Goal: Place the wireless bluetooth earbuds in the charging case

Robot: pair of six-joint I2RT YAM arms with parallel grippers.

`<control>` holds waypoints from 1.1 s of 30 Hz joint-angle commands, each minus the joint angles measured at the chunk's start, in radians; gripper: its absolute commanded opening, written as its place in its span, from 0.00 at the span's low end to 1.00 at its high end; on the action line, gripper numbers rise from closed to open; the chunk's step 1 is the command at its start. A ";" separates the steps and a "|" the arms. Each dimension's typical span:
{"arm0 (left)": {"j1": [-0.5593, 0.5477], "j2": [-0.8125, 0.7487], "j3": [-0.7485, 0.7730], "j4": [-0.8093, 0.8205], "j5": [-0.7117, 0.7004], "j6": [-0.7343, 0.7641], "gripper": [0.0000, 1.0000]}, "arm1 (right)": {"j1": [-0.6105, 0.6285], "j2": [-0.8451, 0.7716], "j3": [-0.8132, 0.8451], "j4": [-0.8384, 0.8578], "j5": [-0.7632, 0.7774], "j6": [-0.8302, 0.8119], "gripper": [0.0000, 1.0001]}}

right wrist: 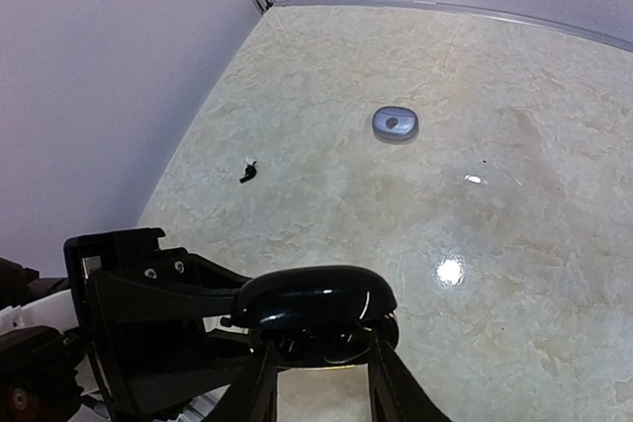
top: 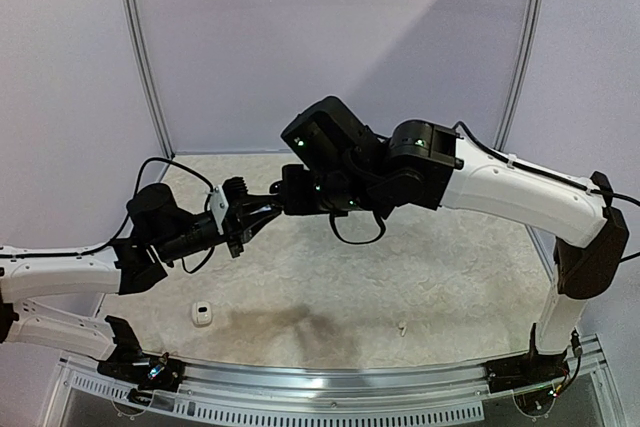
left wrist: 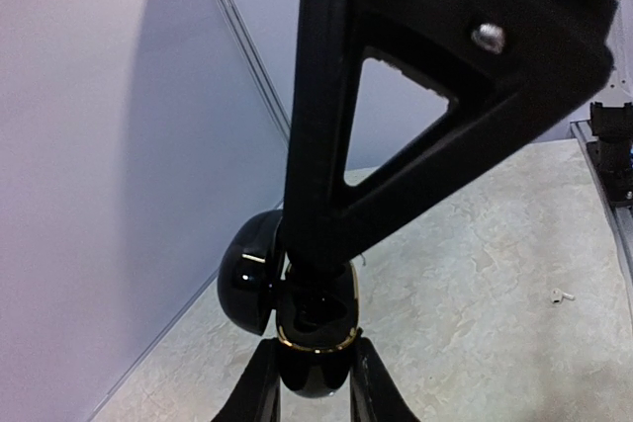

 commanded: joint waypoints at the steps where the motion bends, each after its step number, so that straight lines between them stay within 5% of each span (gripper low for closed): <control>1: -0.018 0.007 -0.013 0.045 0.015 0.011 0.00 | 0.009 0.030 0.026 -0.030 0.040 0.009 0.32; 33: -0.019 0.004 -0.014 0.056 0.062 -0.006 0.00 | 0.008 0.058 0.034 -0.039 0.099 -0.011 0.20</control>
